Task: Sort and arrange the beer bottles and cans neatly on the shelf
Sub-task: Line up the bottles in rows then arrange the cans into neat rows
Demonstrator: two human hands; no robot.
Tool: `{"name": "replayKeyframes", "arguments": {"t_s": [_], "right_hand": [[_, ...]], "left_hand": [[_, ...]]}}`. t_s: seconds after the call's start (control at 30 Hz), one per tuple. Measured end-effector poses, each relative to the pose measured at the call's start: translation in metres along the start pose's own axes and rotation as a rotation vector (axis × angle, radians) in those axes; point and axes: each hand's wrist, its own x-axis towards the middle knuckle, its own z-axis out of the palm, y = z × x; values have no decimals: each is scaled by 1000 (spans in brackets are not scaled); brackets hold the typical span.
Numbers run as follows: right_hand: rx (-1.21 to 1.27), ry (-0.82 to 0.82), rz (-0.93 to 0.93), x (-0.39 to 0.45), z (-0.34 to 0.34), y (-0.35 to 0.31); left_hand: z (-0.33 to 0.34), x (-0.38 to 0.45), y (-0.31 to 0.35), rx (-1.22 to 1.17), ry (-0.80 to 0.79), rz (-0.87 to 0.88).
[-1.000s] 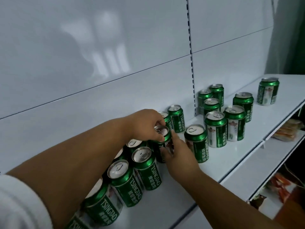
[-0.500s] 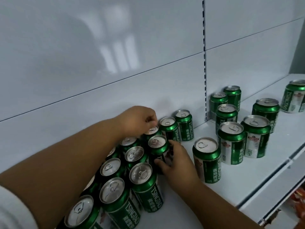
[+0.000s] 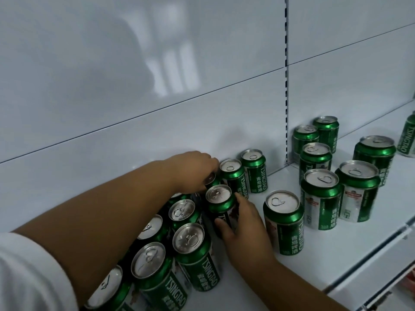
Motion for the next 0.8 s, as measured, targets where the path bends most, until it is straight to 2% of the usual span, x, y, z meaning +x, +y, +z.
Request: {"name": "replayKeyframes", "arguments": {"t_s": [0.2,0.47,0.57,0.63,0.7,0.8], "right_hand": [[42,-15,-2,5,2,-3],[136,-68,29,6,5,-5],[95,-93,9,2,-1,-9],[58,-87,17,-3,-3,-9],[3,-54,9,-11,-4,-8],[-75,-3,3,-27,-8,-6]], "left_hand": [[1,-7,-6,-18,-42,-5],[11,-16,-13,-85,60,12],[7,-27,-6,-246,152,33],[2,-37,4,-341,128,106],[-1,-44,14,-327,61,169],[0,-42,18,-224,67,169]]}}
